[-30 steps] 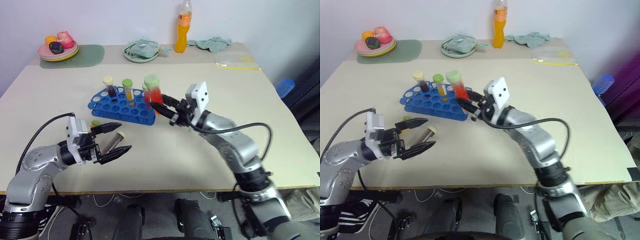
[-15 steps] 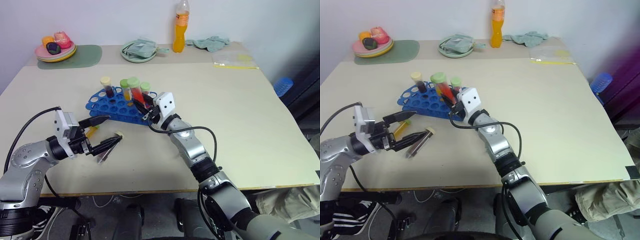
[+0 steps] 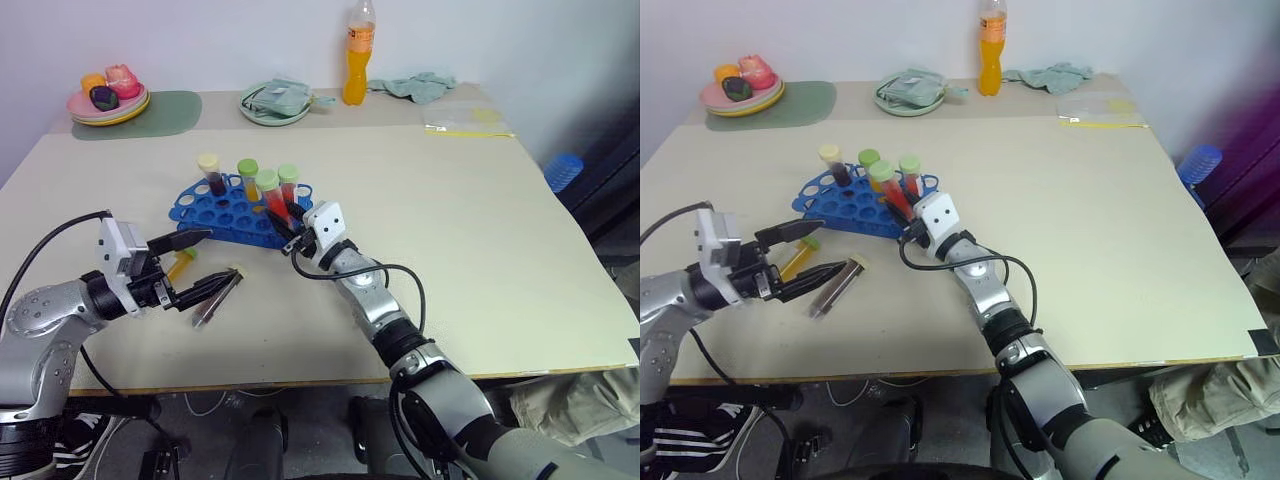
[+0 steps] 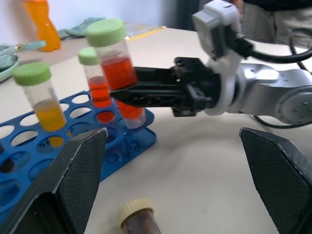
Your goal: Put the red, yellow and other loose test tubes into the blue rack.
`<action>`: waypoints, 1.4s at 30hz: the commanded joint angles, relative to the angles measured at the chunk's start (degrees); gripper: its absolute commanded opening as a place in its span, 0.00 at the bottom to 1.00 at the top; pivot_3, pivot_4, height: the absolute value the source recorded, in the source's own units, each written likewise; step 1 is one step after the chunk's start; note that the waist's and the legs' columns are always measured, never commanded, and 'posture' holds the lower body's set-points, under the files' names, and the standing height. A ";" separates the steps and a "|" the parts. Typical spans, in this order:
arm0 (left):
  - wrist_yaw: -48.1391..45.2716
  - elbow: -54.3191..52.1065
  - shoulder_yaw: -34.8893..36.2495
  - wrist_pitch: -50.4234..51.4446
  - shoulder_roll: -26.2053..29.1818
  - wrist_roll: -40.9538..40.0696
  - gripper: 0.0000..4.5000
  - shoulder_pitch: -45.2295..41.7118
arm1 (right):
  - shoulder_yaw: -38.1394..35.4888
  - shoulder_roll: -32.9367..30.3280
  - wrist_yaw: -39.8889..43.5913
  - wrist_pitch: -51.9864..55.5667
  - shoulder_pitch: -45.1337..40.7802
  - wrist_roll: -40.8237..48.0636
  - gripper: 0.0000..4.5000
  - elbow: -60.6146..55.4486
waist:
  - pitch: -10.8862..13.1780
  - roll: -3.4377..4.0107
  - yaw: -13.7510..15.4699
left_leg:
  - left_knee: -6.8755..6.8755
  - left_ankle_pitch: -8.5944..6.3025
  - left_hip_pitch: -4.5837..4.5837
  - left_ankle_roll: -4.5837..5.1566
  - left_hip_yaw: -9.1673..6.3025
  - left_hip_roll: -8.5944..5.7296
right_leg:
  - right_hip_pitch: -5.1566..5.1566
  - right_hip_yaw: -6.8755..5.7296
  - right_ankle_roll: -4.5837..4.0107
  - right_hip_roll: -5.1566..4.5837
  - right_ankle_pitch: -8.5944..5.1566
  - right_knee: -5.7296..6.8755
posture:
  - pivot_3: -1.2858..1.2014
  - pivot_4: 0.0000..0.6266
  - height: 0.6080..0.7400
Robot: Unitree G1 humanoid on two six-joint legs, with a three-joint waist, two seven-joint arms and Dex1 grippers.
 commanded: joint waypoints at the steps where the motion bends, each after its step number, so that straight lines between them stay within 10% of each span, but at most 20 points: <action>1: 1.38 -3.25 1.62 1.70 1.13 -1.60 1.00 -0.69 | -0.87 1.98 -0.15 -2.12 -2.24 -0.34 0.18 2.05 | 0.00 0.00 -0.04 | 0.00 0.00 0.00 0.00 0.00 0.00 | 0.00 0.00 0.00 0.00 0.00 0.01 | 0.52 0.24 1.00; 13: 3.89 -5.55 1.71 5.43 2.16 -2.70 1.00 -2.56 | -6.11 3.78 3.90 -0.42 -3.89 5.55 0.18 7.25 | 0.00 0.01 -0.17 | 0.00 0.03 0.04 -0.04 -0.02 0.00 | 0.04 0.01 0.00 0.01 0.00 0.05 | 0.52 0.24 1.00; 21: 2.97 -4.50 1.70 4.69 1.87 -2.46 1.00 -2.14 | -5.57 2.97 7.24 -2.36 -1.36 5.44 0.98 3.15 | 0.00 0.02 -0.61 | 0.00 0.03 0.04 -0.04 -0.02 0.00 | 0.04 0.01 0.01 0.02 0.00 0.07 | 0.52 0.24 1.00; 33: 2.85 -6.06 5.05 6.52 3.06 -2.03 1.00 5.07 | -5.33 -16.08 17.38 14.92 12.98 7.35 0.98 -28.13 | 0.00 0.01 -0.56 | -0.01 0.03 0.03 -0.04 -0.03 0.00 | 0.04 0.01 0.00 0.01 -0.02 0.06 | 0.52 0.24 1.00; 42: 6.03 4.22 8.91 18.77 12.90 -0.31 1.00 4.81 | -9.07 -35.85 34.81 37.37 18.53 24.90 0.98 -54.15 | 0.02 0.02 -0.34 | 0.00 0.03 0.04 -0.03 -0.02 0.01 | 0.03 0.01 0.14 0.01 -0.13 0.05 | 0.52 0.24 1.00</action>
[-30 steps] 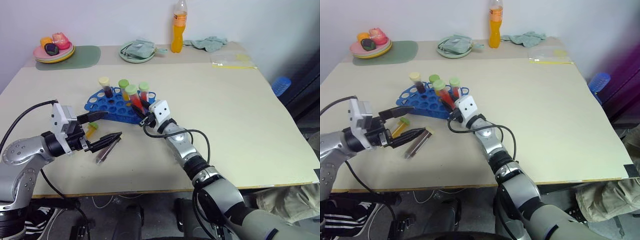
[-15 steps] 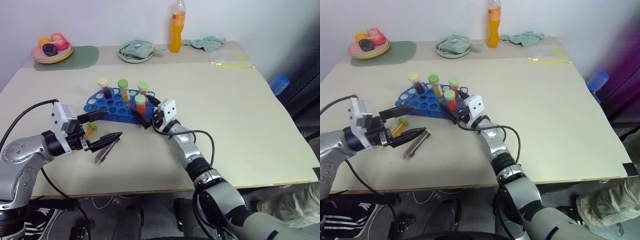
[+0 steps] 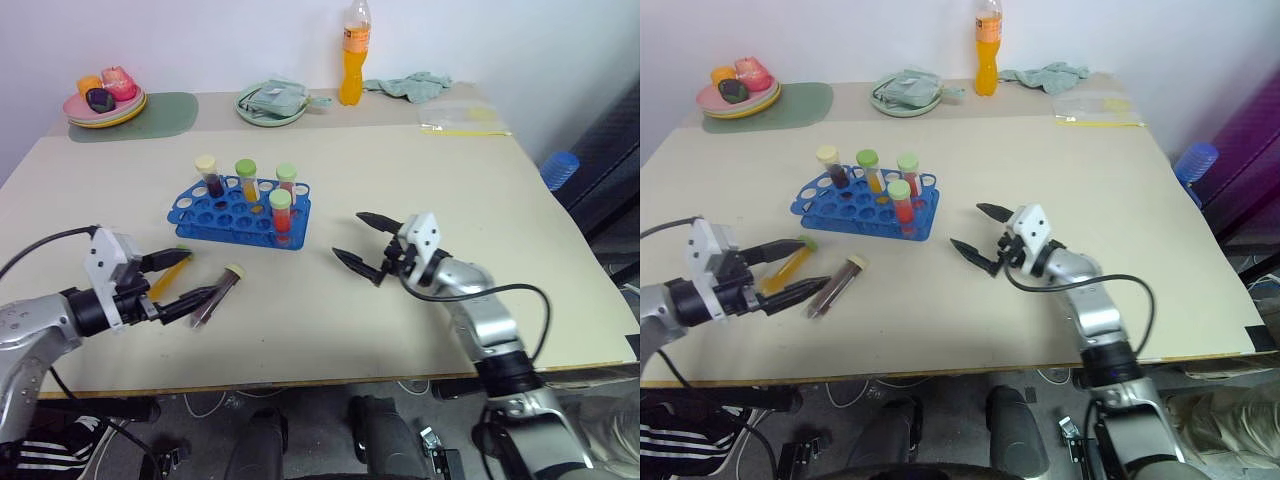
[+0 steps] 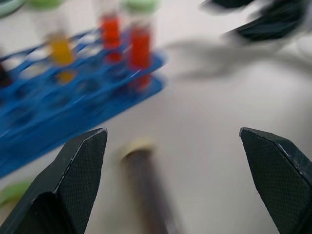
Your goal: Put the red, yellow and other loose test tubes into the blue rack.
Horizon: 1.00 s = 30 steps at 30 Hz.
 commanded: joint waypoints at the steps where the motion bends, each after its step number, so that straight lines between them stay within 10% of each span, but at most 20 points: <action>1: -0.23 5.14 1.86 7.78 6.23 -0.14 1.00 -2.73 | -1.92 -4.39 5.38 8.47 -1.36 8.41 0.98 -9.93 | 0.00 -0.03 0.14 | 0.03 0.00 -0.02 0.00 -0.01 0.00 | 0.00 -0.01 0.05 0.00 -0.04 0.03 | 0.52 0.24 1.00; 10: -12.08 26.14 -16.50 17.91 19.10 5.70 1.00 -22.08 | -0.16 -7.74 9.80 12.66 -1.61 11.68 0.98 -17.47 | 0.01 -0.05 0.98 | 0.04 -0.01 -0.10 0.00 0.03 -0.02 | -0.01 -0.03 0.08 -0.04 -0.04 -0.10 | 0.52 0.24 1.00; 19: -22.90 46.82 -33.83 13.04 13.34 18.85 1.00 -46.85 | -0.04 -7.13 6.78 14.07 -0.67 11.51 0.98 -19.34 | -0.02 -0.11 0.93 | 0.08 0.00 -0.14 0.00 0.04 -0.02 | -0.05 -0.04 -0.01 0.00 0.06 -0.03 | 0.52 0.24 1.00; 30: -31.07 65.06 -43.45 5.62 5.35 32.01 1.00 -57.77 | 0.51 -5.58 4.69 13.24 -0.62 10.31 0.98 -19.01 | -0.03 -0.14 1.02 | 0.18 0.01 -0.16 0.01 0.03 -0.02 | -0.06 -0.03 0.17 0.01 0.05 0.08 | 0.52 0.24 1.00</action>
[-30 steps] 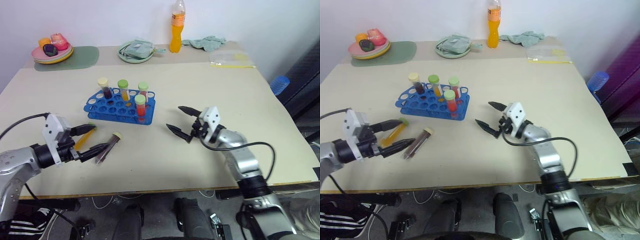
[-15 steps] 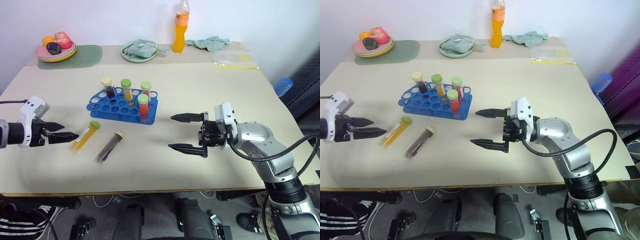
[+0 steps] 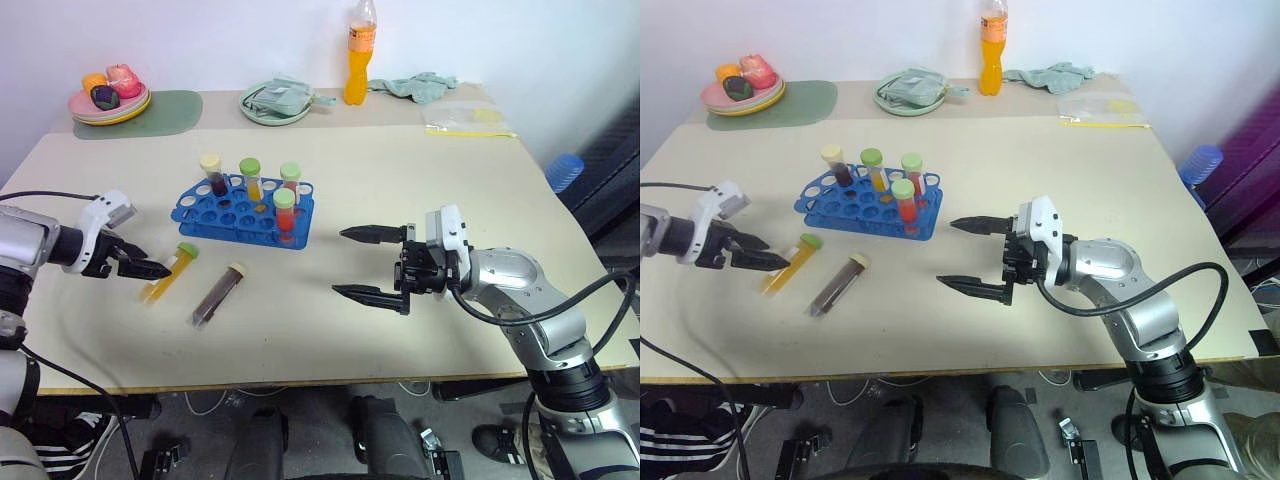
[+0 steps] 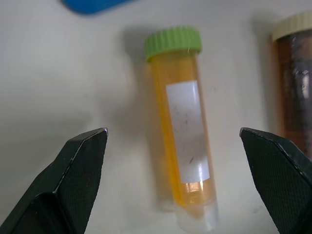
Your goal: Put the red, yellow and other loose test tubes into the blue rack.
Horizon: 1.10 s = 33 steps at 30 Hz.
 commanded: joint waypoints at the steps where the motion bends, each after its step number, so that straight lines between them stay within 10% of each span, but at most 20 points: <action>1: -0.92 5.17 -0.92 -2.38 -1.77 4.05 1.00 -3.90 | -0.34 0.80 -0.81 -0.98 -0.53 -0.11 0.98 -1.57 | -0.01 -0.02 0.17 | 0.03 0.00 -0.02 0.00 0.00 0.00 | 0.00 0.00 0.00 0.00 0.00 0.00 | 0.52 0.24 1.00; 7: -0.51 11.38 -1.63 -3.45 -5.24 8.63 1.00 -6.30 | -0.30 1.43 -2.38 -1.10 -0.22 -0.61 0.98 -2.33 | -0.01 -0.02 -0.03 | 0.11 -0.01 -0.01 0.01 0.00 0.00 | 0.02 0.00 0.12 0.00 0.06 0.08 | 0.52 0.24 1.00; 16: 1.53 9.07 -0.35 -4.98 -4.41 11.04 0.19 -2.90 | 0.02 2.05 -3.31 -2.03 -0.87 -1.96 1.00 -1.41 | -0.04 0.02 -0.14 | 0.26 -0.01 0.10 0.01 -0.02 -0.02 | 0.02 0.00 0.19 -0.02 0.01 0.50 | 0.52 0.24 1.00; 22: 19.75 -6.77 22.42 -9.68 -4.20 0.39 0.18 6.07 | -0.81 1.82 -3.28 -3.66 -0.44 -3.19 1.00 0.11 | -0.02 0.03 -0.30 | 0.21 0.00 0.26 0.02 -0.10 0.05 | 0.02 0.01 0.20 0.05 -0.02 0.66 | 0.52 0.24 1.00; 26: 26.75 -33.49 42.51 -9.27 -13.30 -13.87 0.18 21.52 | -1.35 1.71 -3.03 -4.74 -0.51 -3.73 1.00 1.64 | -0.01 0.02 0.13 | 0.29 0.00 0.08 0.00 -0.10 0.02 | 0.01 -0.01 0.01 -0.08 0.11 0.53 | 0.52 0.24 1.00; 33: 36.46 -51.05 44.20 -22.37 -29.28 -17.53 0.18 31.19 | -1.36 1.89 -1.85 -5.17 -2.87 -3.64 1.00 4.41 | -0.04 -0.03 1.64 | 0.40 0.01 0.08 -0.04 -0.04 -0.14 | 0.11 0.00 0.00 -0.26 0.11 0.43 | 0.52 0.24 1.00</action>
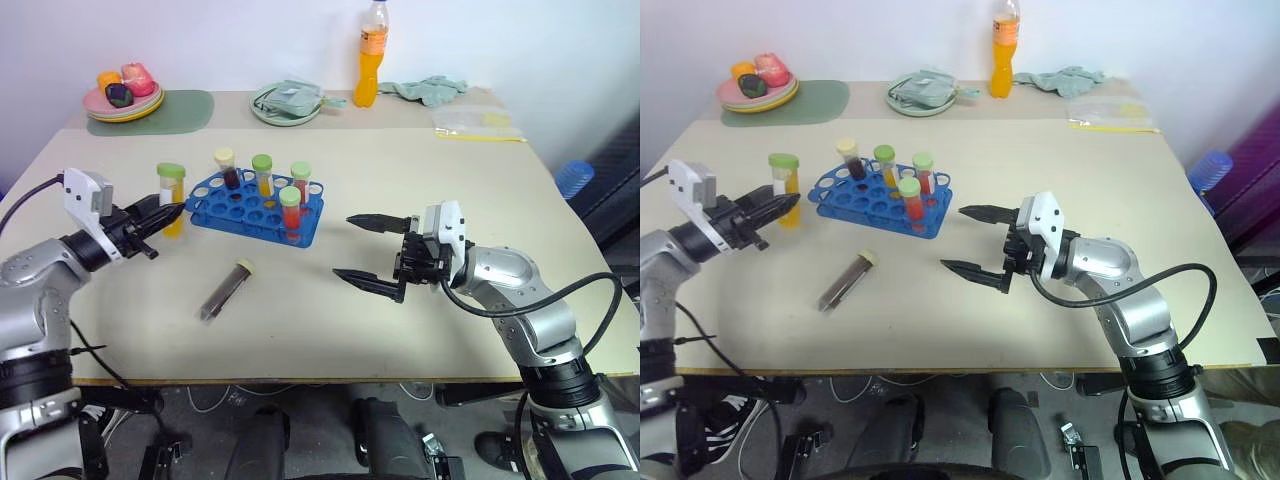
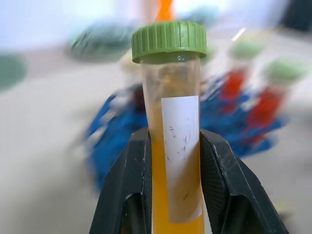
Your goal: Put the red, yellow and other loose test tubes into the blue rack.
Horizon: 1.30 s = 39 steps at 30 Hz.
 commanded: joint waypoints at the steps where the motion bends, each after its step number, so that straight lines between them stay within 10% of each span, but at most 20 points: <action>1: 7.63 -2.19 -0.92 -9.86 -5.49 1.98 0.18 -1.42 | -0.76 0.28 0.61 -1.01 -2.52 0.34 1.00 -0.10 | -0.01 -0.01 0.11 | 0.02 0.01 0.04 -0.02 0.00 -0.01 | 0.06 0.00 -0.02 0.00 -0.01 0.01 | 0.52 0.24 1.00; 21: 12.06 45.23 -12.92 -49.18 -17.64 12.00 0.18 -19.86 | -2.08 0.02 -4.06 2.21 -3.16 0.28 1.00 -3.48 | -0.04 -0.05 -0.11 | 0.00 0.02 0.06 -0.02 -0.01 -0.04 | 0.12 0.00 0.06 0.07 0.05 -0.04 | 0.52 0.24 1.00; 39: 7.79 48.20 -15.60 -51.43 -19.10 10.76 0.18 -18.59 | -2.98 -0.33 -3.75 -1.67 -0.04 -1.33 1.00 -1.56 | -0.05 -0.04 -0.16 | 0.00 0.02 0.08 -0.02 -0.03 -0.05 | 0.14 0.00 0.12 0.07 0.08 -0.04 | 0.52 0.24 1.00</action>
